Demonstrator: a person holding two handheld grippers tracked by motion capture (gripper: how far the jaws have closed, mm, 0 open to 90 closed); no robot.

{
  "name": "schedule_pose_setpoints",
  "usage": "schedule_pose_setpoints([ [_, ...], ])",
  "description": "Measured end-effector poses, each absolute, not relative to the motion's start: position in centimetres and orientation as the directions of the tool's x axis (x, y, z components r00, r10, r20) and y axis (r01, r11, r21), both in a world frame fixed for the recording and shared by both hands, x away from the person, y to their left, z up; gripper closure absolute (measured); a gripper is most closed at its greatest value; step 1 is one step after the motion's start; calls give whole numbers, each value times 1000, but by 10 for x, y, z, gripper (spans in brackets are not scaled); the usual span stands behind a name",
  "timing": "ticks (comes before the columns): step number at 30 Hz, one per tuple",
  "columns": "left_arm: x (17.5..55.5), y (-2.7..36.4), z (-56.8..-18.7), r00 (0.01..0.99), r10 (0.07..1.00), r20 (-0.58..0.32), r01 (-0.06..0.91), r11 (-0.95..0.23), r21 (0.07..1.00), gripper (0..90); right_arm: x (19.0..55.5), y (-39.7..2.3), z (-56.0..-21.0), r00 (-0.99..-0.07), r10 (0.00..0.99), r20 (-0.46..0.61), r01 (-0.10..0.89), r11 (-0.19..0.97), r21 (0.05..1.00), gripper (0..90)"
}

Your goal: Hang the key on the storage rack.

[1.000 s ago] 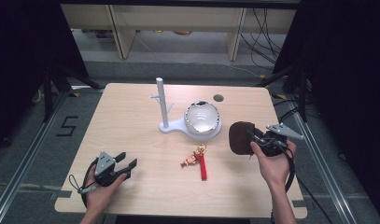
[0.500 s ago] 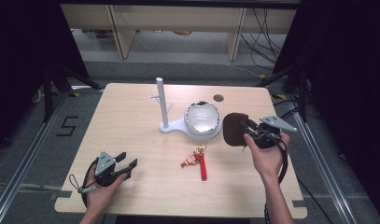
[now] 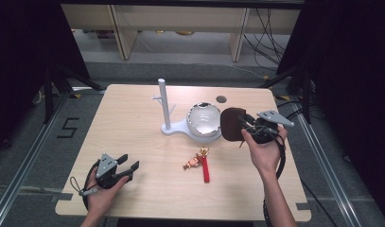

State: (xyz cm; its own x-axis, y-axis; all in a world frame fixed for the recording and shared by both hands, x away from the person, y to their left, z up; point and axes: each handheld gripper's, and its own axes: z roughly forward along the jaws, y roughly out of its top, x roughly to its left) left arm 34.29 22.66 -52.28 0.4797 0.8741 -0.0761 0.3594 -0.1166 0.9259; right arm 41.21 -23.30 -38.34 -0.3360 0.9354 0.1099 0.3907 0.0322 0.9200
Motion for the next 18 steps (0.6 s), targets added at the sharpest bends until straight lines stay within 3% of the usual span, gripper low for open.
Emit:
schedule_pose_setpoints([
  [18,343,227,-523,482,873,-76,357,-117,927,425,428,-214,-382,-364,923,123,381,27,924,657],
])
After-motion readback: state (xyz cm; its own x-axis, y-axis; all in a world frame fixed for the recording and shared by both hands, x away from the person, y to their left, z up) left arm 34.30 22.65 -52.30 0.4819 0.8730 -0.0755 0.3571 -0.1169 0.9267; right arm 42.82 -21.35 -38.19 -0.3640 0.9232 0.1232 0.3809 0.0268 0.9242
